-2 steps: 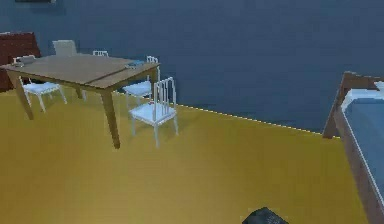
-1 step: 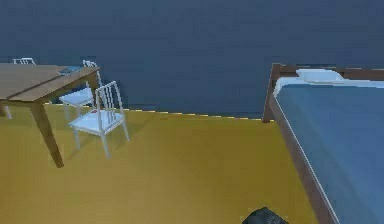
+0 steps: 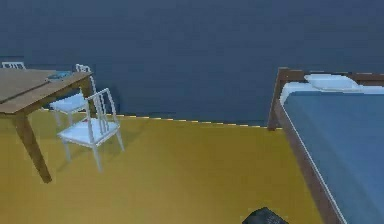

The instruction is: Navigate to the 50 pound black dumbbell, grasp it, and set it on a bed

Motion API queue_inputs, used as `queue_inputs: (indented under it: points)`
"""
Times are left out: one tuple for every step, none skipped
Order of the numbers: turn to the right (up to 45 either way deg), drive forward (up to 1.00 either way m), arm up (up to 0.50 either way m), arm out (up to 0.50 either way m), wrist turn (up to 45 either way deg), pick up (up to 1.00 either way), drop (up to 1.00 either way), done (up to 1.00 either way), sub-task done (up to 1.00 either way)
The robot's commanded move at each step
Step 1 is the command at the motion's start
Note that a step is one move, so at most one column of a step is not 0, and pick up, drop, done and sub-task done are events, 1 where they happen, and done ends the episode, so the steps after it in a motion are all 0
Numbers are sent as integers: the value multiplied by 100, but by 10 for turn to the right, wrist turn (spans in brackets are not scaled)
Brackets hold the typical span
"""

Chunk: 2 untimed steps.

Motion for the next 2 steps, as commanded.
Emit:
queue_inputs:
  points:
    - [90,0,0,0,0,0,0,0,0]
    - [0,100,0,0,0,0,0,0,0]
